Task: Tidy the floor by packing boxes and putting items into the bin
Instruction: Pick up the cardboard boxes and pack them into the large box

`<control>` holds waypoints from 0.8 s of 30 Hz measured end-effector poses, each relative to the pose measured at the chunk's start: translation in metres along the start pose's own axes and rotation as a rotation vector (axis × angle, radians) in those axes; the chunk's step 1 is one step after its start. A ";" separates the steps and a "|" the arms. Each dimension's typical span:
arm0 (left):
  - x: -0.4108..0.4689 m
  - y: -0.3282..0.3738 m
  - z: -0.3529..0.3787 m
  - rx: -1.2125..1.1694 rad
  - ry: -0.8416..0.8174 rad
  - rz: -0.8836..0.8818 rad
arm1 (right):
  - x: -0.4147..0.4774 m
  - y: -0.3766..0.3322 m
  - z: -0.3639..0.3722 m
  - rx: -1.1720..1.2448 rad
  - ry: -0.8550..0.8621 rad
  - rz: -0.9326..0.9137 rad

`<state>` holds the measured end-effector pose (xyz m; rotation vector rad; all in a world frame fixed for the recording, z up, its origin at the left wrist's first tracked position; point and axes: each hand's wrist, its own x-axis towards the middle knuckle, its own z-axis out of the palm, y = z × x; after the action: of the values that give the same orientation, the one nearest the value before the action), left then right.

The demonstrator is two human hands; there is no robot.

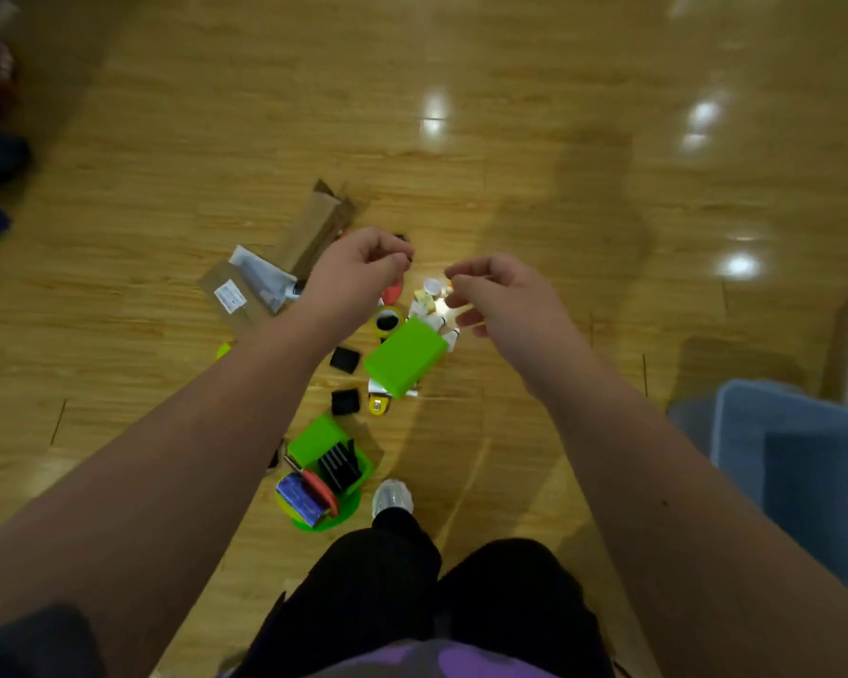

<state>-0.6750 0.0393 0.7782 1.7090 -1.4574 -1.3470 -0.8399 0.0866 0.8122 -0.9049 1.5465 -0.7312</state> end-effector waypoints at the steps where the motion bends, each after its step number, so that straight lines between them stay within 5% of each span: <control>1: 0.008 0.005 -0.003 -0.013 0.013 -0.006 | 0.010 -0.010 -0.001 -0.012 -0.017 0.001; 14: 0.104 0.053 0.007 -0.221 0.317 -0.192 | 0.168 -0.093 -0.037 -0.331 -0.353 -0.071; 24: 0.108 0.016 -0.035 -0.368 0.581 -0.314 | 0.224 -0.115 0.041 -0.468 -0.590 -0.093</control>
<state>-0.6573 -0.0736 0.7670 1.9034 -0.5997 -1.0465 -0.7955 -0.1638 0.7891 -1.3986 1.1559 -0.1239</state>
